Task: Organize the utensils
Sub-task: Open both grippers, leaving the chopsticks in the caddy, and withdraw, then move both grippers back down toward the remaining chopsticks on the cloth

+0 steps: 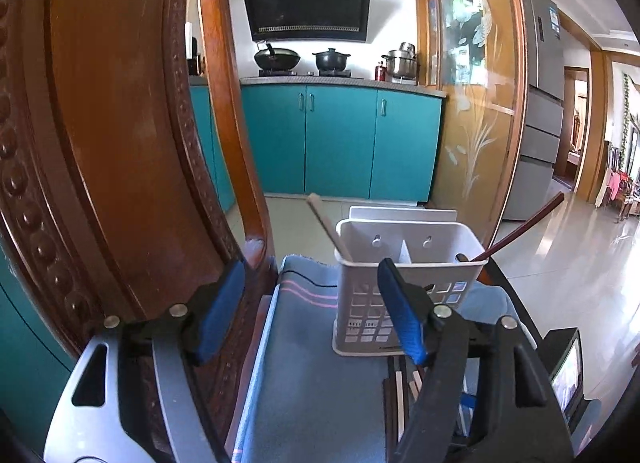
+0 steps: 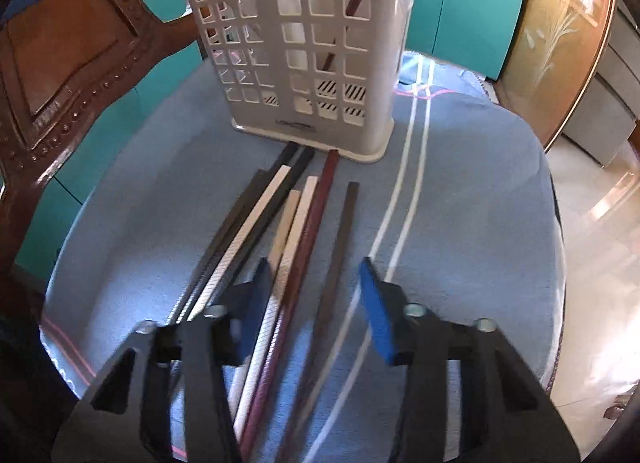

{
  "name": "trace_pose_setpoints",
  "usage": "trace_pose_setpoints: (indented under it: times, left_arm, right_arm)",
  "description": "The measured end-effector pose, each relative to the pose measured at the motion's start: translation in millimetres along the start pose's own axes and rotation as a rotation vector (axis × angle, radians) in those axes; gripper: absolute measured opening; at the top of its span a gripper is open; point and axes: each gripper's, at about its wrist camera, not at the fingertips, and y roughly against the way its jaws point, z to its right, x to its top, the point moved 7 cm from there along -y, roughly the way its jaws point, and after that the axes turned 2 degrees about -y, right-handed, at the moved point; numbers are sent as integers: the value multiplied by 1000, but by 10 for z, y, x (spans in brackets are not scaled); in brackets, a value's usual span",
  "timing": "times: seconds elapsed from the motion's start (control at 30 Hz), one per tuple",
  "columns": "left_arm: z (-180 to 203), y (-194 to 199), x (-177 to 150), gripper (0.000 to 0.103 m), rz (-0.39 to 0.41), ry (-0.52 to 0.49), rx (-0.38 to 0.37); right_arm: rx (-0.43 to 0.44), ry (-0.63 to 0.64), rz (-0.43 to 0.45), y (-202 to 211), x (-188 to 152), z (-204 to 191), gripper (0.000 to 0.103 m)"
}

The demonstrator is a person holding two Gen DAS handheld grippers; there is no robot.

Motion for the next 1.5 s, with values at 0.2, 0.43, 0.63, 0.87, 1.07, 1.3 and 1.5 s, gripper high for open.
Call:
trace_pose_setpoints:
  times: [0.2, 0.43, 0.63, 0.87, 1.07, 1.3, 1.5]
  left_arm:
    - [-33, -63, -72, 71, -42, 14, -15]
    - [4, -85, -148, 74, -56, -21, -3]
    - [8, -109, -198, 75, -67, -33, -4]
    - [49, -126, -240, 77, -76, -47, -14]
    - [90, -140, -282, 78, -83, -56, -17]
    - [111, -144, -314, 79, -91, -59, -15]
    - [122, -203, -350, 80, -104, -66, -13]
  right_arm:
    - [59, -42, -55, -16, -61, 3, 21]
    - [96, -119, -133, 58, -125, 231, 20]
    - [92, -136, -136, 125, -136, 435, 20]
    - [98, -178, -90, 173, -110, 599, 22]
    - [111, -129, -87, 139, -119, 462, 22]
    - [128, -32, -59, 185, -115, 199, 9]
    - [87, -52, -69, 197, -111, 274, 8]
